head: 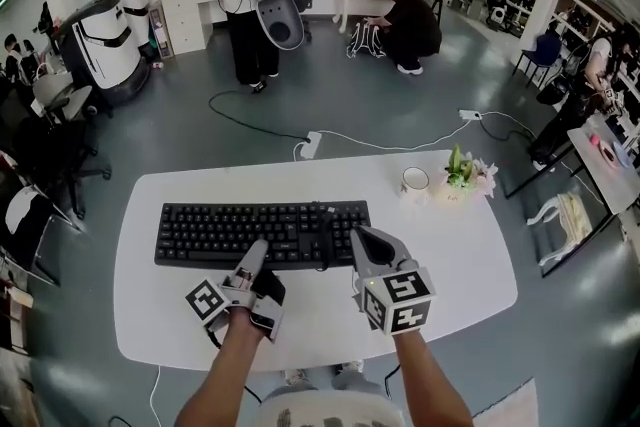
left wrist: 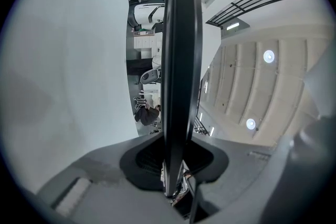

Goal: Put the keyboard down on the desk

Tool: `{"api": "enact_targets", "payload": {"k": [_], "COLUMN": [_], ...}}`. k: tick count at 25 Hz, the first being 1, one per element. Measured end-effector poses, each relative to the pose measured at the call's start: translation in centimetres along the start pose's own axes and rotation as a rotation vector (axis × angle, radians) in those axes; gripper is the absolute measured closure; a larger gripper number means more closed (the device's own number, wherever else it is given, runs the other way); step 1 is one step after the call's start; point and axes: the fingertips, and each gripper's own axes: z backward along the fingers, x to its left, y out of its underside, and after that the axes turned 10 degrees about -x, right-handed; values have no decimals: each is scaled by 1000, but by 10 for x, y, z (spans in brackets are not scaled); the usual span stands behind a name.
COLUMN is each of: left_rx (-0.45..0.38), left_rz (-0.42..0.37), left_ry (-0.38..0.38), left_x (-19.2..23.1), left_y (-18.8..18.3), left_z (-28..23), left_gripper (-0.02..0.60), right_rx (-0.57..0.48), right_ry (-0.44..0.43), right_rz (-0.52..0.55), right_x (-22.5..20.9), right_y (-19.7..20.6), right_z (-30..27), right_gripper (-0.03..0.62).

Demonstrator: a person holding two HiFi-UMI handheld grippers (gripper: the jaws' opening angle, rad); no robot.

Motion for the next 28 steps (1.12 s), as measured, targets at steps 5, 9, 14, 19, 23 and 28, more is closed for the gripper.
{"api": "enact_targets", "payload": {"k": [5,9,14,19,23,28], "left_rx": [-23,-33,-34,-39,-37,-29], "left_rz": [-1,5,9,45,71,86], "left_ry": [1,-2,-11,-47,-82,-129], "left_x": [0,6,18,37,58,82], "left_y": [11,15,22,33,40,43], "left_z": [-8,-15,-21,-26,-29,-34], "left_gripper": [492,492,492,492,492,492], "right_rx": [-5,-8,0,15,30,51], "right_ry": [-23,-42,-59,-72,-74,-72], "right_rz": [-4,-5,-5,-11,-13,-18], "right_x": [-13,-15,-13,-11,-13,-17], "right_y": [-1,0,2,6,12,20], "right_z": [-1,-4,-8,-12,-13,-18], "right_gripper": [594,594,594,594,594,594]}}
